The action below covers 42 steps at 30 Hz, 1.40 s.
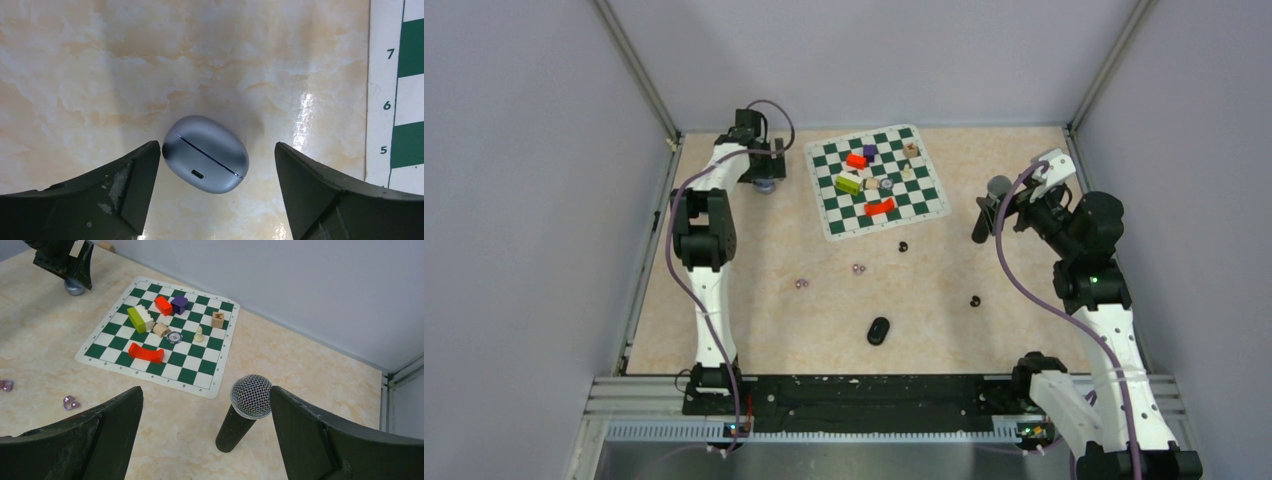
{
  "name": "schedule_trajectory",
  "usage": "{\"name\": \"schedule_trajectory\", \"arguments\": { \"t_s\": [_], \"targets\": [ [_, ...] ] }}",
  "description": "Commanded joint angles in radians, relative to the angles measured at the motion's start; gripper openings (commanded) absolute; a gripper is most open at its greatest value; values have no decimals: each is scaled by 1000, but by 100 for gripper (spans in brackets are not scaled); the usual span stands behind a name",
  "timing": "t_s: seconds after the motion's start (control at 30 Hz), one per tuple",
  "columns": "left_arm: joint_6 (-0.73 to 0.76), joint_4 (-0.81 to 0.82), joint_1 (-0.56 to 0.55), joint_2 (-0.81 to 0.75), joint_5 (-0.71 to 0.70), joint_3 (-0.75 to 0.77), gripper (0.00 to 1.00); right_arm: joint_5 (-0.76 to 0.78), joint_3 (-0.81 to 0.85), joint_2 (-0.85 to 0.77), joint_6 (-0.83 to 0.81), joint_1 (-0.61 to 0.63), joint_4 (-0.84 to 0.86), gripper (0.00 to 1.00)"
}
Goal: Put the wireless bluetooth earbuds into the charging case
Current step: Pick up the charging case at the center of the board.
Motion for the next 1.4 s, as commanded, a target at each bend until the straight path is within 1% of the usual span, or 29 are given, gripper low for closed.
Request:
{"name": "schedule_trajectory", "arguments": {
  "t_s": [0.0,0.1,0.33,0.47,0.57,0.67,0.8,0.9,0.97,1.03,1.1,1.37],
  "targets": [
    [16,-9,1,22,3,38,87,2,5,-10,-12,16,28,95],
    [41,-14,-11,23,16,40,78,2,5,-12,-12,16,28,95],
    [102,-15,-46,20,38,32,71,2,4,-15,-14,16,28,95],
    [124,-1,-61,3,100,8,68,2,4,-16,-14,16,29,95],
    [170,16,-73,-21,124,-30,66,0,2,-16,-14,16,28,95],
    [214,35,-90,-50,163,-73,69,-2,2,-17,-14,17,28,95],
    [256,59,-114,-96,179,-142,78,-4,2,-18,-15,16,28,95],
    [260,77,-118,-128,195,-175,81,-4,2,-18,-16,17,28,95],
    [262,84,-118,-152,193,-191,85,-4,2,-19,-15,16,27,95],
    [267,84,-117,-165,182,-201,88,-4,2,-20,-15,16,28,95],
    [268,83,-116,-171,161,-210,87,-4,2,-21,-16,17,26,95],
    [247,56,-116,-145,94,-205,76,-5,1,-21,-17,17,28,95]
  ]
}}
